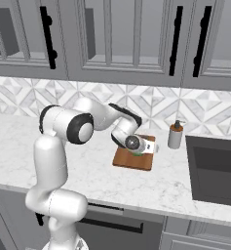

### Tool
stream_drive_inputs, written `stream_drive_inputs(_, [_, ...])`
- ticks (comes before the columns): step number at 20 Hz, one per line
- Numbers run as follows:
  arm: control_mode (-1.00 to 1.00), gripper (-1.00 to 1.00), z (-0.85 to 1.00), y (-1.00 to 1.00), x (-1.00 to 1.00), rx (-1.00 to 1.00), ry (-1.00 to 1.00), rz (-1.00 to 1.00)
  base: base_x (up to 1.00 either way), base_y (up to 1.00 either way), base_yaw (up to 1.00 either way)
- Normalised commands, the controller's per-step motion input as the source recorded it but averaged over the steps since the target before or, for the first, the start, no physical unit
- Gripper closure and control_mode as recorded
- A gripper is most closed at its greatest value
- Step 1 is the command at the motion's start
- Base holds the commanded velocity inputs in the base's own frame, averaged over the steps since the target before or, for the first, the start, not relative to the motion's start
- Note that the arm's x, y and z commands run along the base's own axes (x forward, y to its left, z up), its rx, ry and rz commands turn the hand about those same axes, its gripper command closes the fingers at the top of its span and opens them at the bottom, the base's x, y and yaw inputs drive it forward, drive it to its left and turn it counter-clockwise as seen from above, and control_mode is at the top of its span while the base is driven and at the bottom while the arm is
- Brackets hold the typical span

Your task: Pick up the sponge from the counter and clean the cutting board by briefly scrubbing or pressing down on the cutting board. Once finished, release the sponge.

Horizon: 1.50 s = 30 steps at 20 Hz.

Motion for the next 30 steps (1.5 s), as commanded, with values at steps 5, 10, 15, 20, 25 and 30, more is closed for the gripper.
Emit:
stream_drive_inputs(5, [-1.00, 1.00, -0.15, -0.35, -0.75, 0.07, -0.07, 0.00, 0.00, 0.00, 0.00])
stream_drive_inputs(10, [-1.00, 1.00, -0.25, -0.21, -0.50, 0.01, -0.03, 0.00, 0.00, 0.00, 0.00])
stream_drive_inputs(15, [-1.00, 1.00, -0.36, -0.02, 0.06, 0.00, -0.07, 0.00, 0.00, 0.00, 0.00])
stream_drive_inputs(20, [-1.00, 1.00, -0.36, 0.00, 0.29, 0.00, -0.18, 0.00, 0.00, 0.00, 0.00])
stream_drive_inputs(25, [-1.00, 1.00, -0.40, 0.00, 0.44, 0.00, -0.26, 0.00, 0.00, 0.00, 0.00])
stream_drive_inputs(30, [-1.00, 1.00, -0.40, 0.13, 0.49, 0.00, -0.18, 0.00, 0.00, 0.00, 0.00])
